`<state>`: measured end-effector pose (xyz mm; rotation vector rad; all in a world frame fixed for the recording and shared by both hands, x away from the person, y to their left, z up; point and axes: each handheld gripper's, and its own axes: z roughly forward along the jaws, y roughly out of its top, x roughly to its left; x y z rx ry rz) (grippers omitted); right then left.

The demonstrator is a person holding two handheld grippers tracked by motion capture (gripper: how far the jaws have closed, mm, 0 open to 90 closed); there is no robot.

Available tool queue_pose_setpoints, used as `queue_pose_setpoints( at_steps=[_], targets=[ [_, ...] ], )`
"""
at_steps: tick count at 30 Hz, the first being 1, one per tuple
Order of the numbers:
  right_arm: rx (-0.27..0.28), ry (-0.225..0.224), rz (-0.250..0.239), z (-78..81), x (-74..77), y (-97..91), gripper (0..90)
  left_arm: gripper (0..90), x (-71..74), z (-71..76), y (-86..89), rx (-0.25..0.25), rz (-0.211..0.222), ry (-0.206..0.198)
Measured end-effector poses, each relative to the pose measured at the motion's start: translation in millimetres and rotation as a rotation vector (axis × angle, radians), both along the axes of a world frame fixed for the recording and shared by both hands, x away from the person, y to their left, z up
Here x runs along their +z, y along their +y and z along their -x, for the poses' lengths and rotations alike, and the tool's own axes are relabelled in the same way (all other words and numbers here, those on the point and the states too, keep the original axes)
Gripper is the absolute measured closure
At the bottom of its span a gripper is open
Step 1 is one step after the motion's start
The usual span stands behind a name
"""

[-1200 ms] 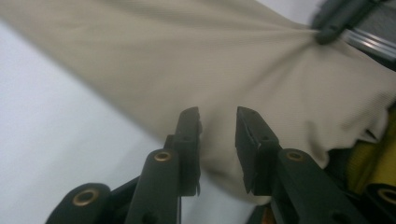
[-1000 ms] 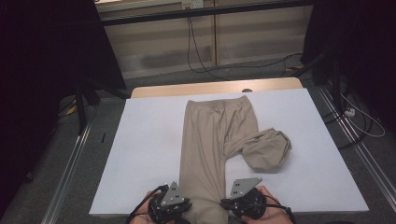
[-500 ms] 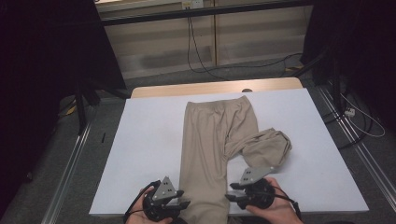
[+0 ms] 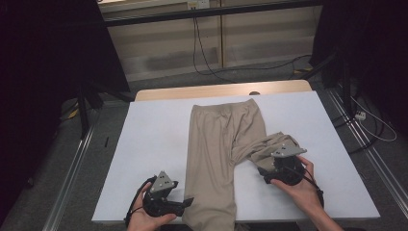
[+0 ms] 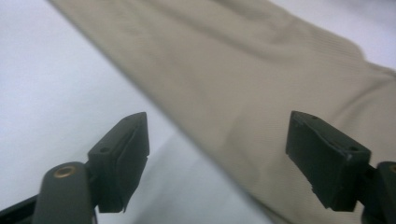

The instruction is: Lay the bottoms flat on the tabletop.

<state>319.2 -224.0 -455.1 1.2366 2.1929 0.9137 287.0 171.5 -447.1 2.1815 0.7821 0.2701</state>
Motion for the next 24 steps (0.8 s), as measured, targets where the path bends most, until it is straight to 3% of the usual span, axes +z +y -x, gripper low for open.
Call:
queue_pose_setpoints(
  at_steps=[5, 7, 9, 12, 16, 24],
  targets=[
    [-0.006, 0.014, 0.001, -19.9, -5.8, -6.6, 23.1, 16.7, -0.4, -3.6, 1.2, 0.030, 0.010, -0.010],
    [-0.002, 0.013, -0.004, -24.0, -6.7, -9.1, 37.8, 16.5, 0.1, -4.5, 2.0, 0.026, 0.009, -0.018],
    [-0.010, 0.014, -0.031, -23.4, -4.5, -14.3, 58.4, 16.5, 0.3, -4.5, 1.9, 0.024, 0.013, -0.019],
    [0.026, 0.044, -0.097, -18.3, -1.2, -18.6, 77.2, 16.7, -0.1, -4.2, 1.6, 0.020, 0.020, -0.012],
    [0.108, 0.034, -0.097, -1.4, 6.9, -13.6, 82.7, 17.3, -0.2, -3.9, 3.0, 0.026, 0.028, -0.005],
    [0.229, 0.062, -0.108, 41.6, 10.8, -8.1, 82.7, 17.3, 0.1, -4.7, 2.9, 0.024, 0.028, -0.012]
  ],
)
